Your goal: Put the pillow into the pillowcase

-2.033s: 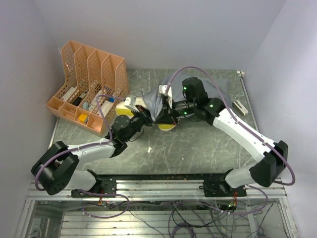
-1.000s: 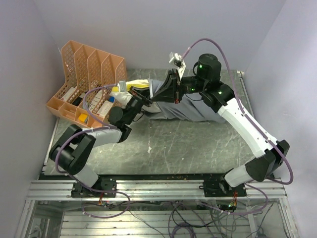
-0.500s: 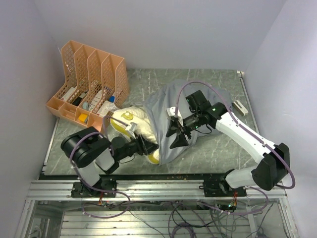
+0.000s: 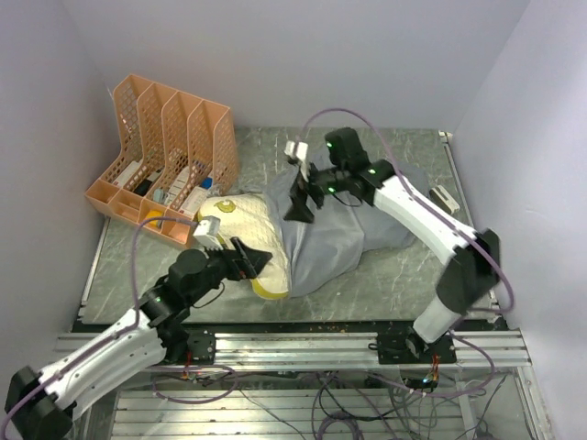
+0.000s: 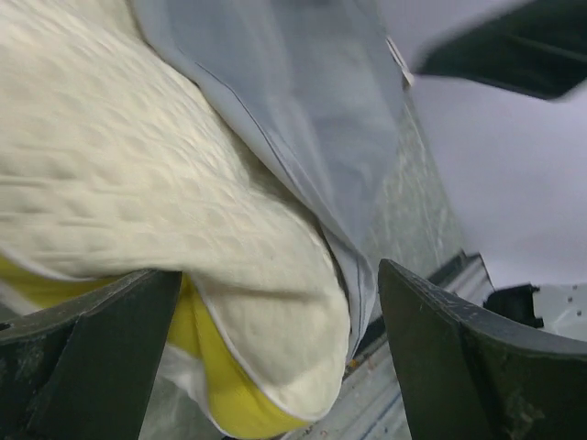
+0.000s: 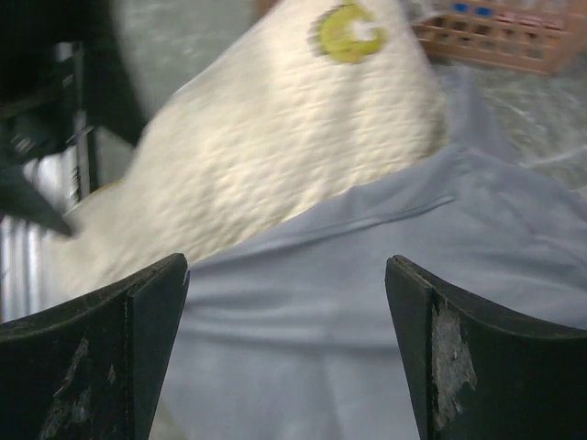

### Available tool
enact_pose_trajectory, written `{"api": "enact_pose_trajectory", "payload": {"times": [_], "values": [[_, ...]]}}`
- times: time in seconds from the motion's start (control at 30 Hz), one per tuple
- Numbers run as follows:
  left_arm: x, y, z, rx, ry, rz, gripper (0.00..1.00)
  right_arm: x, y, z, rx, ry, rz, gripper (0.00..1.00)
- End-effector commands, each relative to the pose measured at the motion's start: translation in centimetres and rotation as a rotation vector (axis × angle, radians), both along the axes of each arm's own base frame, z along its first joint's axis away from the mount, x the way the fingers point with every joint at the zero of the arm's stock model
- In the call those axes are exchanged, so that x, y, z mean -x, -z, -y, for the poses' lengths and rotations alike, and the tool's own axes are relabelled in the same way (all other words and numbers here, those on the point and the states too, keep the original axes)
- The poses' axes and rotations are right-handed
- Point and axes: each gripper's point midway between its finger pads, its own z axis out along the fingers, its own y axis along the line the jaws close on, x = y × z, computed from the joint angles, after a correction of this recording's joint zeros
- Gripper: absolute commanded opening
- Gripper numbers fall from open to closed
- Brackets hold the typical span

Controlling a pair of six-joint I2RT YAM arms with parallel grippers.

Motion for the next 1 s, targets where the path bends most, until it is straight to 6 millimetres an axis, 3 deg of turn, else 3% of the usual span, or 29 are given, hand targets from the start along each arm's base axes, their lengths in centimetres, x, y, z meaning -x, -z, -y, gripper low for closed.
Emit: {"api": "enact_pose_trajectory", "payload": {"times": [0.0,0.1,0.2,0.3,0.4,0.47,0.6,0.7,0.83,0.97], "values": [[0.3,3.2,-6.1,-0.271,-0.193,-0.083,0.99,-7.3,1.8,-3.4,0.018,0.256,-0.081,0.87],[-0.2,2.6,-5.6,-0.293,-0.189,-0.101,0.99,-10.5,4.4,-5.5,0.056,0.311,-0.142,0.82],[-1.1,3.3,-5.1,-0.352,-0.197,-0.153,0.99,-12.0,7.7,-7.2,0.114,0.341,-0.169,0.80],[-2.3,3.7,-8.1,-0.479,-0.367,-0.208,0.99,-12.7,10.6,-8.2,0.196,0.365,-0.149,0.79],[-2.9,2.2,-10.9,-0.514,-0.524,-0.187,0.98,-13.2,12.5,-8.5,0.239,0.392,-0.123,0.78],[-3.4,1.1,-11.4,-0.453,-0.570,-0.136,0.97,-13.9,13.2,-8.5,0.250,0.415,-0.089,0.74],[-5.2,1.3,-11.1,-0.317,-0.569,-0.111,0.97,-14.8,13.8,-8.7,0.256,0.432,-0.069,0.60],[-7.4,2.6,-10.7,-0.241,-0.539,-0.154,0.97,-15.3,13.5,-9.1,0.243,0.436,-0.062,0.52],[-10.3,5.2,-11.5,-0.099,-0.540,-0.241,0.97,-16.1,13.2,-9.5,0.230,0.451,-0.042,0.52],[-11.8,6.8,-10.9,-0.008,-0.507,-0.273,0.97,-16.5,14.6,-9.8,0.249,0.448,-0.054,0.51]]}}
